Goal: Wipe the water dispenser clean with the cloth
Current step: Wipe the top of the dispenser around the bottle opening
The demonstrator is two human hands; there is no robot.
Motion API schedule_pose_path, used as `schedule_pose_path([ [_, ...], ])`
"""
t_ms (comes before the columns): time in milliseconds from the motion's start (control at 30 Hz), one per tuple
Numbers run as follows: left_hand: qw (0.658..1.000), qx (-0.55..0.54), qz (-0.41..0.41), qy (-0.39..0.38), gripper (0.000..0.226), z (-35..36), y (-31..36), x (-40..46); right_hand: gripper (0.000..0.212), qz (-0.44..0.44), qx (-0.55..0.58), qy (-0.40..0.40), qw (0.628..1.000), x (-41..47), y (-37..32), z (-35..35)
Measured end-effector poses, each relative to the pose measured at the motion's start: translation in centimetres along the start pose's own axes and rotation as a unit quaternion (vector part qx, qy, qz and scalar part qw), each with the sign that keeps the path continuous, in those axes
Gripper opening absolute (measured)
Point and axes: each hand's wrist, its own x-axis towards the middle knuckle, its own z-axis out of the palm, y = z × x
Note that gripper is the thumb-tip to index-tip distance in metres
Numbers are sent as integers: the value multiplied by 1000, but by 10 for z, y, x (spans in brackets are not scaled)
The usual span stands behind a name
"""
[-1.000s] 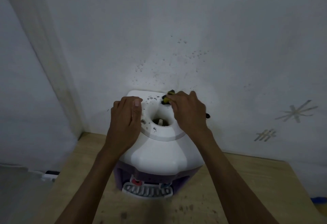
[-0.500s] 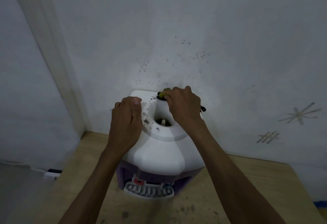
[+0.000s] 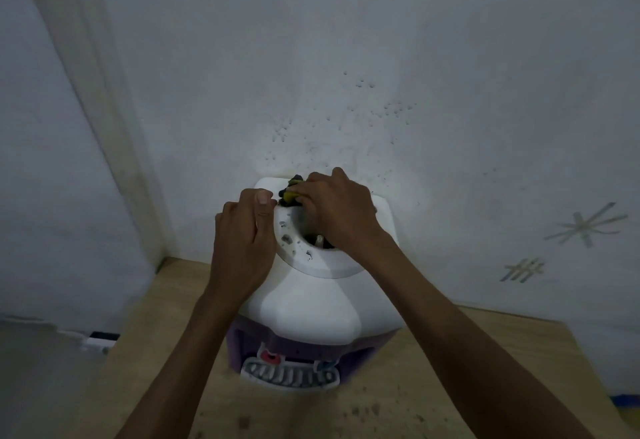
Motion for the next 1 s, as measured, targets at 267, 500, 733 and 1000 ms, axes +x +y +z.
schedule_pose_path([
  [267,1000,-3,2,-1,57,1,0,0,18,24,-3,23,999,5,-2,4],
  [500,1000,-5,7,7,54,0,-1,1,27,18,14,60,998,-1,-2,10],
  [733,1000,-1,5,15,46,2,-1,0,26,15,3,38,999,2,-3,10],
  [1000,1000,-3,5,12,53,3,-3,1,31,-67,27,50,996,-11,-4,6],
])
